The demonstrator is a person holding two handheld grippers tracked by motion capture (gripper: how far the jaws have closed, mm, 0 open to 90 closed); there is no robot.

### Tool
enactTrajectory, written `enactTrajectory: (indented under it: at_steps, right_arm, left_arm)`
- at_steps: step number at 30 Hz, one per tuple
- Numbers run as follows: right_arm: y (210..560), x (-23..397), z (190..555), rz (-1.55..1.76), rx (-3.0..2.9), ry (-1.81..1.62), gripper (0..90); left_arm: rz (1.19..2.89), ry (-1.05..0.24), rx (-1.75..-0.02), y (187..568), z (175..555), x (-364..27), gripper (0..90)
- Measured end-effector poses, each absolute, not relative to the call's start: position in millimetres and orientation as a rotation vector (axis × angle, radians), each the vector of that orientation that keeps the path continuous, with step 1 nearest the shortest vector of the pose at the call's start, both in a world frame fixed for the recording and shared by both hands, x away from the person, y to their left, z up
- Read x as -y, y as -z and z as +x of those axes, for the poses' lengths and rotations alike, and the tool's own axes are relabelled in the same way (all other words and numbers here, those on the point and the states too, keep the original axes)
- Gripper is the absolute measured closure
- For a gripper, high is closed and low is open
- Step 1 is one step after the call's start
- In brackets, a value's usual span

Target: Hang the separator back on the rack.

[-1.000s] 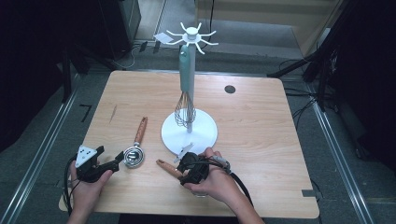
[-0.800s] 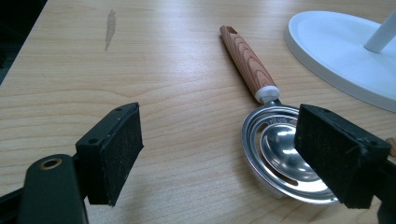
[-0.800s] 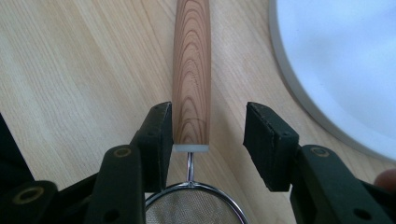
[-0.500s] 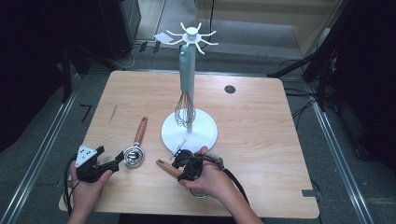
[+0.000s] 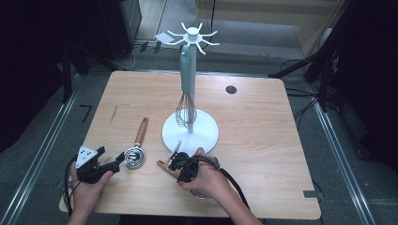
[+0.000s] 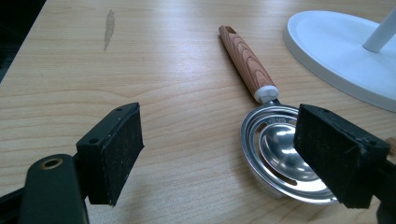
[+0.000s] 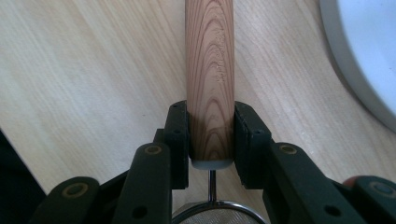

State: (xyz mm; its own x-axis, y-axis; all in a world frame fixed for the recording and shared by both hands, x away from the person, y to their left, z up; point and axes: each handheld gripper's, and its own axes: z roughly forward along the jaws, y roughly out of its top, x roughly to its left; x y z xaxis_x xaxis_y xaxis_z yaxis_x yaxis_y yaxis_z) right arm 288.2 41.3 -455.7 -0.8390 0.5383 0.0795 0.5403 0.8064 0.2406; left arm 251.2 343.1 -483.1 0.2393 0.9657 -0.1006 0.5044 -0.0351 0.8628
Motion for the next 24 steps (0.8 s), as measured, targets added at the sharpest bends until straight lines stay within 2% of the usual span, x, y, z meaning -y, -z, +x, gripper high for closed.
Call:
enactTrajectory:
  at_steps: [11,14,20,24]
  right_arm:
    - [433,-5,282,-0.979,2.964,0.704,71.6]
    - [430,8,283,-1.035,2.947,0.768,71.6]
    - [427,38,286,-1.132,2.876,0.900,71.6]
    - [425,54,288,-1.188,2.840,0.970,71.6]
  left_arm:
    - [1.654,-0.687,-1.382,483,251,-344,15.8]
    - [1.646,-0.689,-1.401,482,251,-345,13.5]
    - [1.629,-0.665,-1.416,480,250,-350,1.6]
    - [1.635,-0.653,-1.412,480,250,-350,1.4]
